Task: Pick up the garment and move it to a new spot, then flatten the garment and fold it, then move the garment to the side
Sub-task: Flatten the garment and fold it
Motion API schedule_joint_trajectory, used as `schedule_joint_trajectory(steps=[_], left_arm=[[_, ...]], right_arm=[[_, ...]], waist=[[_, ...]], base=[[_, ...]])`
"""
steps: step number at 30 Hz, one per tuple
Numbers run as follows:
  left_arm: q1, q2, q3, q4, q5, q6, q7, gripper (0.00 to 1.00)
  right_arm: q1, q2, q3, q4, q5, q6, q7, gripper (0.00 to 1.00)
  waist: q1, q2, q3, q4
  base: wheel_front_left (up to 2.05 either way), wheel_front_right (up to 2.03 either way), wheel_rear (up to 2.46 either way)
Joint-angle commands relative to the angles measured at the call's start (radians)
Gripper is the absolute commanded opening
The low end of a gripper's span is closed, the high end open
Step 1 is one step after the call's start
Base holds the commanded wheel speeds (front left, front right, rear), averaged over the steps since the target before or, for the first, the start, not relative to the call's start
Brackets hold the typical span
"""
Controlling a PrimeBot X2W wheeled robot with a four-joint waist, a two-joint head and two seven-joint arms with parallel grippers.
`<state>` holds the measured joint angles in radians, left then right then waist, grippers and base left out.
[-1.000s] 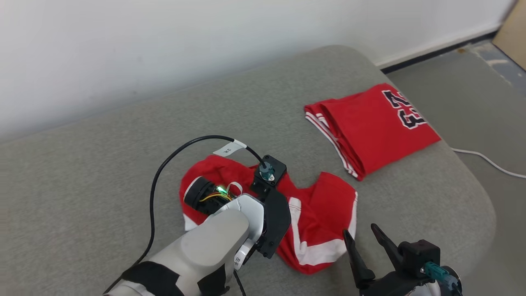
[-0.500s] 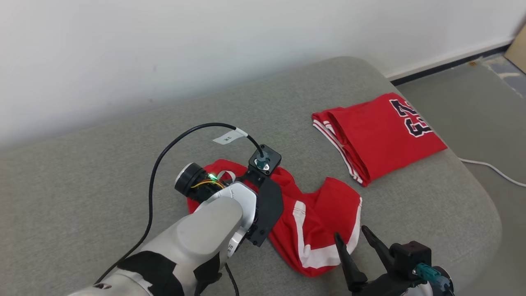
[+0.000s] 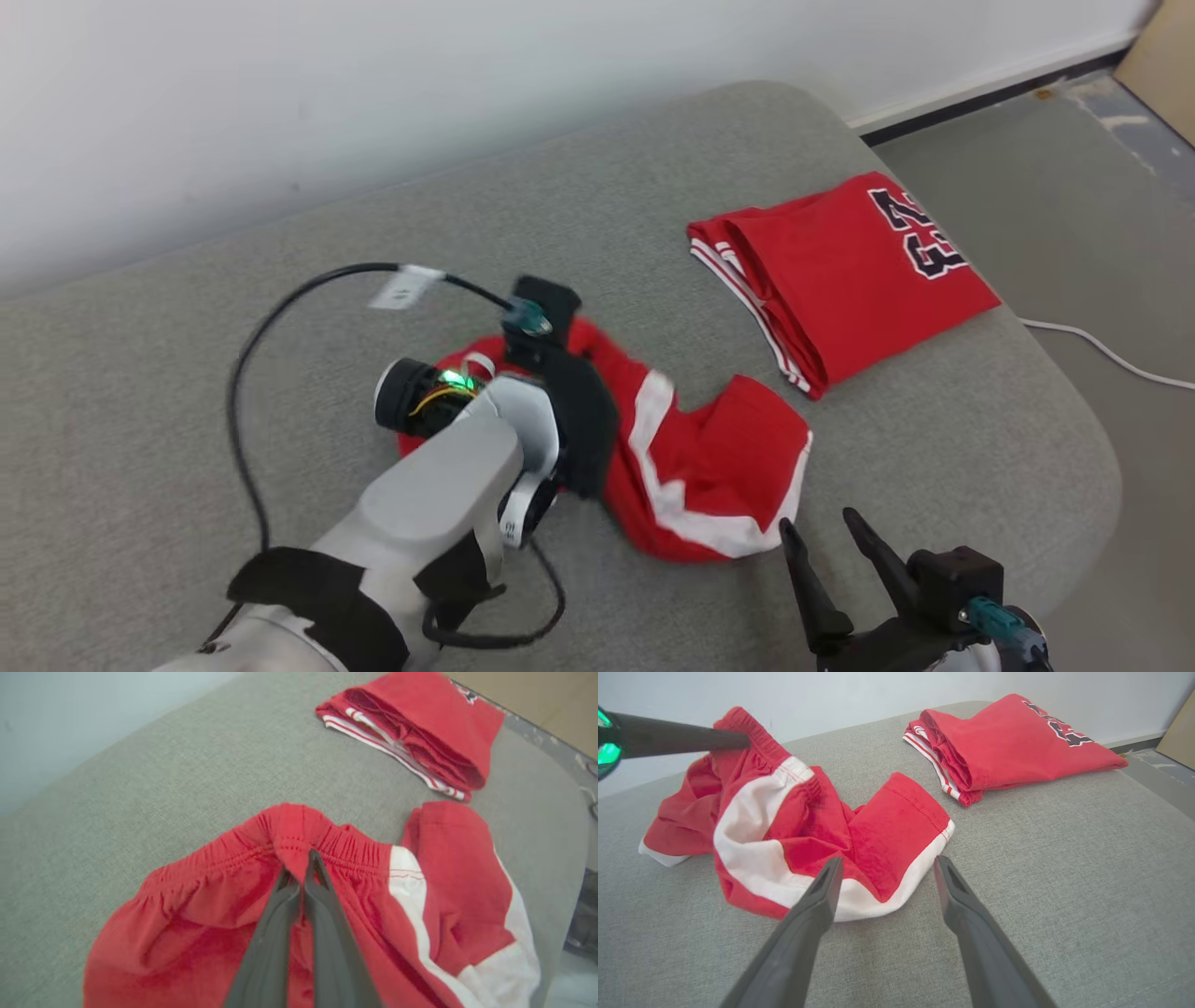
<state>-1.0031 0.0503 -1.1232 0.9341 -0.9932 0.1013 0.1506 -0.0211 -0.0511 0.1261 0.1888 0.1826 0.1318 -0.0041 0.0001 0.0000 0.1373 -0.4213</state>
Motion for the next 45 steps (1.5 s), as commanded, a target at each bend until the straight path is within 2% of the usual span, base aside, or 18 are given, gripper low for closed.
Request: schedule_joint_trajectory(steps=[1, 5, 11, 17, 20, 21, 22, 23, 27, 30, 32, 35, 37, 41, 45], left_arm=[[0.035, 0.002, 0.043, -0.016, -0.034, 0.011, -0.06, 0.0], [0.093, 0.022, 0.128, -0.066, -0.093, 0.019, -0.183, 0.0], [0.315, 0.092, 0.257, -0.182, -0.189, 0.034, -0.37, 0.0], [0.544, 0.132, 0.38, -0.302, -0.235, 0.059, -0.415, 0.0], [0.63, 0.131, 0.45, -0.367, -0.2, 0.079, -0.416, 0.0], [0.657, 0.128, 0.466, -0.385, -0.181, 0.084, -0.416, 0.26], [0.688, 0.118, 0.49, -0.405, -0.18, 0.088, -0.416, 0.7], [0.713, 0.109, 0.508, -0.42, -0.171, 0.091, -0.416, 1.0], [0.794, 0.106, 0.546, -0.468, -0.128, 0.096, -0.416, 1.0], [0.817, 0.157, 0.541, -0.506, -0.065, 0.11, -0.417, 1.0], [0.814, 0.202, 0.508, -0.549, -0.001, 0.103, -0.417, 1.0], [0.769, 0.286, 0.413, -0.621, 0.113, 0.072, -0.371, 1.0], [0.726, 0.326, 0.35, -0.654, 0.172, 0.054, -0.302, 1.0], [0.62, 0.35, 0.253, -0.67, 0.247, 0.001, -0.163, 1.0], [0.533, 0.341, 0.191, -0.615, 0.269, -0.05, -0.043, 1.0]], right_arm=[[0.0, 0.002, -0.007, -0.003, -0.005, -0.002, -0.003, 1.0], [0.014, 0.001, -0.024, -0.01, -0.013, -0.002, 0.007, 1.0], [0.038, -0.002, -0.037, -0.036, -0.029, -0.002, 0.029, 1.0], [0.057, -0.012, -0.032, -0.066, -0.037, -0.002, 0.051, 1.0], [0.071, -0.013, -0.028, -0.076, -0.036, -0.002, 0.062, 1.0], [0.072, -0.015, -0.029, -0.078, -0.036, -0.002, 0.065, 1.0], [0.074, -0.015, -0.026, -0.081, -0.035, -0.002, 0.067, 1.0], [0.077, -0.016, -0.028, -0.084, -0.034, -0.002, 0.07, 1.0], [0.086, -0.016, -0.026, -0.092, -0.033, -0.002, 0.076, 1.0], [0.085, -0.017, -0.024, -0.097, -0.034, -0.002, 0.079, 1.0], [0.085, -0.018, -0.024, -0.098, -0.033, -0.002, 0.08, 1.0], [0.094, -0.019, -0.027, -0.101, -0.031, -0.002, 0.078, 1.0], [0.097, -0.019, -0.027, -0.101, -0.03, -0.002, 0.078, 1.0], [0.089, -0.017, -0.021, -0.101, -0.027, -0.002, 0.078, 1.0], [0.077, -0.013, -0.017, -0.102, -0.026, -0.002, 0.077, 1.0]], waist=[[-0.0001, 0.0, -0.019, 0.05], [-0.0001, 0.0, -0.036, 0.109], [-0.0001, 0.0, -0.073, 0.229], [-0.0001, 0.0, -0.108, 0.324], [-0.0001, 0.0, -0.123, 0.363], [-0.0001, 0.0, -0.127, 0.373], [-0.0001, 0.0, -0.131, 0.382], [-0.0001, 0.0, -0.136, 0.39], [-0.0001, 0.0, -0.146, 0.408], [-0.0001, 0.0, -0.151, 0.41], [-0.0001, 0.0, -0.153, 0.409], [-0.0001, 0.0, -0.154, 0.406], [-0.0001, 0.0, -0.152, 0.401], [-0.0001, 0.0, -0.145, 0.376], [-0.0001, 0.0, -0.136, 0.335]], base=[[0.0, 0.0, 0.0], [0.0, 0.0, 0.0], [0.0, 0.0, 0.0], [0.0, 0.0, 0.0], [0.0, 0.0, 0.0], [0.0, 0.0, 0.0], [0.0, 0.0, 0.0], [0.0, 0.0, 0.0], [0.0, 0.0, 0.0], [0.0, 0.0, 0.0], [0.0, 0.0, 0.0], [0.0, 0.0, 0.0], [0.0, 0.0, 0.0], [0.0, 0.0, 0.0], [0.0, 0.0, 0.0]])
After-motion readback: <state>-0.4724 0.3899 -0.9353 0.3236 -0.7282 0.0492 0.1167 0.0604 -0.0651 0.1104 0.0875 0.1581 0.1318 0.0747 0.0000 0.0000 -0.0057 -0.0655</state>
